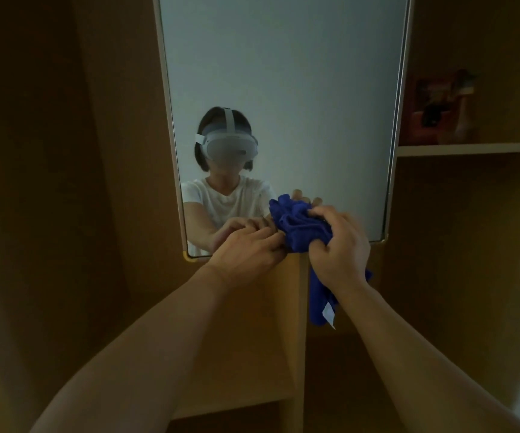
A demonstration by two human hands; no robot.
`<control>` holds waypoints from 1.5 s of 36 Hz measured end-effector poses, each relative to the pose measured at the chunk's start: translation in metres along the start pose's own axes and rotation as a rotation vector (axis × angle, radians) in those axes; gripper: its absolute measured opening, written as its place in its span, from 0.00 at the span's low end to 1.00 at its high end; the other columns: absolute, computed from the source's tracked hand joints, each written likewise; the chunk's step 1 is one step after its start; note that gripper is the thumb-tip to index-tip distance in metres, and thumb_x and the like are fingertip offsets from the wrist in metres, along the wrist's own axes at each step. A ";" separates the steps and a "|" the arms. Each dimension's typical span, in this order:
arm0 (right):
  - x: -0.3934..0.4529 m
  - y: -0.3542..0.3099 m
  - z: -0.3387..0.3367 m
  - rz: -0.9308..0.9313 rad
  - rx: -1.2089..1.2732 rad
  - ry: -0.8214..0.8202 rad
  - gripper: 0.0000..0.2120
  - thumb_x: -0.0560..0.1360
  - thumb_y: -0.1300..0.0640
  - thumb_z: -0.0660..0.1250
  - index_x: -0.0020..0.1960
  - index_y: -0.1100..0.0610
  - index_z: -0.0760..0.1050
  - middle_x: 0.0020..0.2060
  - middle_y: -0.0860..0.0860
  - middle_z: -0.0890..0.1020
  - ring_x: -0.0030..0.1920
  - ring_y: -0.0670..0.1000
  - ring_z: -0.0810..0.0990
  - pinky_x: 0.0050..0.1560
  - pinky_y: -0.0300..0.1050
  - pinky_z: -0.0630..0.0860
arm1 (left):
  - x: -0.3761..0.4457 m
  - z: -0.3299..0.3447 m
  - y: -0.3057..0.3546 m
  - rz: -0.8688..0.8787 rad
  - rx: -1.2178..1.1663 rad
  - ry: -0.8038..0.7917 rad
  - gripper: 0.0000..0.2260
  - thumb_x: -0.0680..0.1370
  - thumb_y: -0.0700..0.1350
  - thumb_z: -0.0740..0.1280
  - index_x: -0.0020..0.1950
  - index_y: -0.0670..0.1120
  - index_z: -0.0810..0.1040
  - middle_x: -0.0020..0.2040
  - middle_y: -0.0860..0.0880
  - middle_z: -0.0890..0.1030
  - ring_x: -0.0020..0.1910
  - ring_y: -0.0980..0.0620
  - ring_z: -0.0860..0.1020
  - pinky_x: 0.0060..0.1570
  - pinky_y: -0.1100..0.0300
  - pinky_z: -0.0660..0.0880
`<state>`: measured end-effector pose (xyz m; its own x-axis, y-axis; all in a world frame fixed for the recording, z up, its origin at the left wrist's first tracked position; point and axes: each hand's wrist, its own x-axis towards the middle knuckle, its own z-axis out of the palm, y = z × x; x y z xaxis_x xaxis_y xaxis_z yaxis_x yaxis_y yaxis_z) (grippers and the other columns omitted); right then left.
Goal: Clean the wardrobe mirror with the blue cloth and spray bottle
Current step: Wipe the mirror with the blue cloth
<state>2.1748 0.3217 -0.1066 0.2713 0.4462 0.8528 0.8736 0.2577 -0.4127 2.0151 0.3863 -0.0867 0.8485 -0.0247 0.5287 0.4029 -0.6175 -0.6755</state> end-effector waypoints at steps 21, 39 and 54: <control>0.002 -0.005 -0.001 -0.050 0.021 0.074 0.23 0.64 0.61 0.61 0.58 0.56 0.79 0.42 0.49 0.81 0.42 0.46 0.73 0.38 0.30 0.64 | 0.005 0.014 0.027 0.196 -0.124 -0.189 0.02 0.70 0.43 0.71 0.39 0.46 0.79 0.29 0.51 0.76 0.26 0.54 0.75 0.25 0.61 0.75; 0.052 -0.032 -0.017 -0.132 0.072 0.314 0.20 0.63 0.66 0.62 0.54 0.63 0.79 0.48 0.54 0.81 0.48 0.55 0.78 0.45 0.29 0.65 | 0.004 -0.011 0.026 0.099 -0.167 -0.023 0.04 0.70 0.43 0.69 0.44 0.48 0.79 0.41 0.50 0.78 0.35 0.54 0.77 0.29 0.61 0.75; 0.023 -0.036 0.012 -0.541 -0.224 0.111 0.20 0.68 0.58 0.61 0.59 0.59 0.78 0.53 0.58 0.79 0.52 0.56 0.73 0.44 0.51 0.75 | -0.019 -0.013 -0.017 -0.944 -0.128 0.519 0.06 0.72 0.36 0.65 0.45 0.44 0.71 0.43 0.44 0.74 0.43 0.49 0.69 0.46 0.58 0.60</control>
<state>2.1451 0.3329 -0.0755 -0.2062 0.2064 0.9565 0.9602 0.2309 0.1572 1.9878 0.3866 -0.0784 -0.0465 0.1924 0.9802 0.7527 -0.6384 0.1610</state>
